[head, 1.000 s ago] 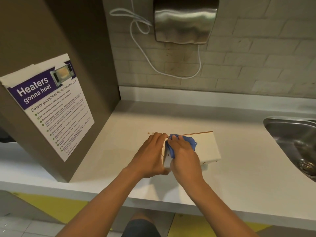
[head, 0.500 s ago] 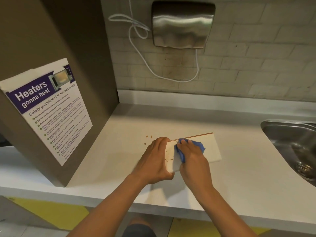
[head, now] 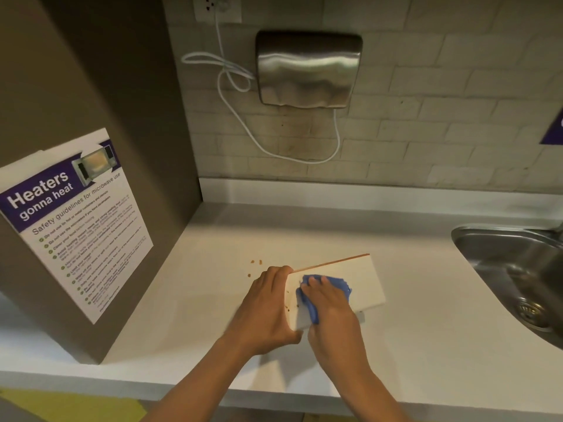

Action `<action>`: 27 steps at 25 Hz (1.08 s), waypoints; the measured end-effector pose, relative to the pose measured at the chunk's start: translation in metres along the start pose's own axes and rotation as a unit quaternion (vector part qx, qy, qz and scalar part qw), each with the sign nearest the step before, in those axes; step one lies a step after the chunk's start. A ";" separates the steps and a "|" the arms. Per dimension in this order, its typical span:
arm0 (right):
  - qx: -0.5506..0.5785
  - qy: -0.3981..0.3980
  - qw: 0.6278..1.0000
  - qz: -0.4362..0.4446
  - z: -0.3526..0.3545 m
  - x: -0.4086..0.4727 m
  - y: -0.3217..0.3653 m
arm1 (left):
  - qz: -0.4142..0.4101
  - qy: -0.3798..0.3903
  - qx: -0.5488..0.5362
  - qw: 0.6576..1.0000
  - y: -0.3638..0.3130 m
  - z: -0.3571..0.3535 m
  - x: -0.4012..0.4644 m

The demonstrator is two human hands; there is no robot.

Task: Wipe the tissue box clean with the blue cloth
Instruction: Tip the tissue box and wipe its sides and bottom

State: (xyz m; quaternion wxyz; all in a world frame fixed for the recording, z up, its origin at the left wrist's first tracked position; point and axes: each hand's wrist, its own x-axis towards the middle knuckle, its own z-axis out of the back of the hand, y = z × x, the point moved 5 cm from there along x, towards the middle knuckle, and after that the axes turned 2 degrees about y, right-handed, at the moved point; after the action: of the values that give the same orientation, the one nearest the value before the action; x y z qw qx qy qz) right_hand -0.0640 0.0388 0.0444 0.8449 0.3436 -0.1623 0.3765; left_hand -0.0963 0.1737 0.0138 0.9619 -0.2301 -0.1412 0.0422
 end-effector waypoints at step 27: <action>0.011 0.007 0.999 -0.032 -0.010 0.017 -0.012 | 0.012 -0.020 -0.033 0.999 0.004 -0.004 0.001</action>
State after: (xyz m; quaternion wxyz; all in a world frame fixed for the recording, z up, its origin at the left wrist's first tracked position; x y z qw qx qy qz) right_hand -0.0439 0.0490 0.0411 0.8536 0.3556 -0.1413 0.3536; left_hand -0.0941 0.1755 0.0090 0.9503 -0.2625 -0.1587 0.0535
